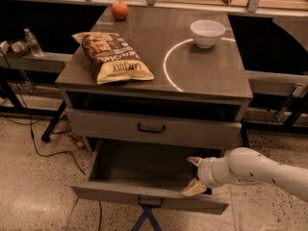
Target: Open middle drawer
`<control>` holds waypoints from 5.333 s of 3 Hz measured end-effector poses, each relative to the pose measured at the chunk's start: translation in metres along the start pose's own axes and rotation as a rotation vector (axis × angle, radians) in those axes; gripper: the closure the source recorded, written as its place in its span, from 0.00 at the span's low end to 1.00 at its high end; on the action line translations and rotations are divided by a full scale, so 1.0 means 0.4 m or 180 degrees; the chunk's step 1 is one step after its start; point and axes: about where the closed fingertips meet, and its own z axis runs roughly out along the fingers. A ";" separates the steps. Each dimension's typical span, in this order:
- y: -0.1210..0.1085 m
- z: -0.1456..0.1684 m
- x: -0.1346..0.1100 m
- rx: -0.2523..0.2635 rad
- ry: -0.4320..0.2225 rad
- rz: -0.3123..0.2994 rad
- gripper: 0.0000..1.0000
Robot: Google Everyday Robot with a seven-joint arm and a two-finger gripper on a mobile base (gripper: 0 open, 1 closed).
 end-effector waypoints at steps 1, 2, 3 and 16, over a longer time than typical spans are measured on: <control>-0.029 0.027 -0.024 0.0052 -0.0098 -0.0010 0.50; -0.043 0.033 -0.032 0.0125 -0.0119 0.0016 0.81; -0.044 0.026 -0.036 0.0175 -0.0097 0.0040 1.00; 0.310 0.075 0.076 -0.0643 0.0469 -0.0103 1.00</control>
Offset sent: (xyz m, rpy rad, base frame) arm 0.0282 0.0119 0.0009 0.0419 -0.0530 -0.0359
